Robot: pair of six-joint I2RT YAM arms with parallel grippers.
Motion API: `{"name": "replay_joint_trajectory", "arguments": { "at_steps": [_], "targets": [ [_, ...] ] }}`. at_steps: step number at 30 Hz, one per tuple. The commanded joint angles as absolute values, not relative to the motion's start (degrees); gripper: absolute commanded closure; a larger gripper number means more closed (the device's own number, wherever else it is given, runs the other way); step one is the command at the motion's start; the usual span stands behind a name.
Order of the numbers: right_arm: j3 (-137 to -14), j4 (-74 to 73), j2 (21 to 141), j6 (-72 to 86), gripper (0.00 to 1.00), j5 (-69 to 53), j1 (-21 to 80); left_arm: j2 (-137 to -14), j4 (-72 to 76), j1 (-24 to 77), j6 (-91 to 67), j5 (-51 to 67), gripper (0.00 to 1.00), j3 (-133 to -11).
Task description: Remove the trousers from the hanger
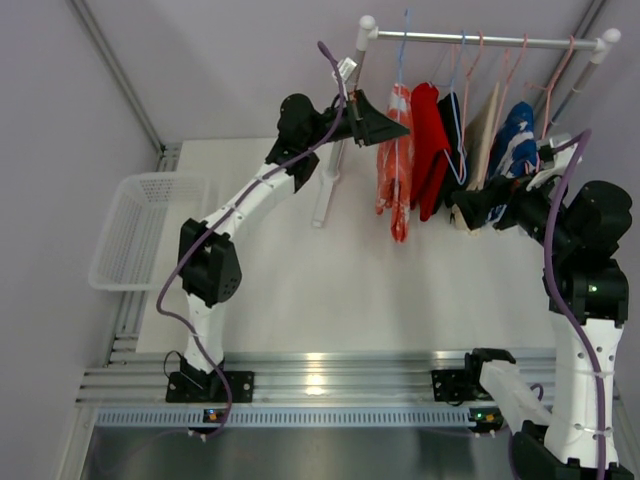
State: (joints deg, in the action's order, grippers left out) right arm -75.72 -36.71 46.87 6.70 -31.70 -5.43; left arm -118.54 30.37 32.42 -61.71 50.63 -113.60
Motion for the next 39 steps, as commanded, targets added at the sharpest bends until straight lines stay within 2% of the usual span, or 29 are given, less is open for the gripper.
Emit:
{"name": "replay_joint_trajectory", "arguments": {
  "at_steps": [1,9,17,20,22,27,39],
  "targets": [
    [-76.5,-32.7,46.7,9.0,0.01,-34.2,-6.5,-108.7,43.1,32.7,-63.7,51.1,1.0,-111.9],
    [-78.2,-26.4,48.4,19.8,0.0,-40.6,-6.4,-98.3,43.2,32.8,-64.4,52.6,1.0,-100.4],
    [-72.7,-13.6,50.1,32.3,0.0,-43.9,-4.3,-89.1,35.6,33.8,-59.1,52.4,1.0,-90.5],
    [-71.9,-8.0,51.3,36.4,0.01,-41.7,0.0,-85.0,29.2,33.8,-54.6,51.8,1.0,-87.6],
    [-71.9,-4.8,52.5,37.5,0.0,-39.4,6.4,-82.0,24.9,34.1,-50.6,51.2,1.0,-86.8],
    [-72.2,-0.2,56.5,46.0,0.01,-39.2,11.1,-77.3,12.5,34.6,-43.3,49.9,1.0,-84.8],
    [-82.6,5.9,68.0,50.2,0.01,-35.9,25.0,-71.6,6.4,34.8,-41.1,48.1,1.0,-82.4]
  ]
}}
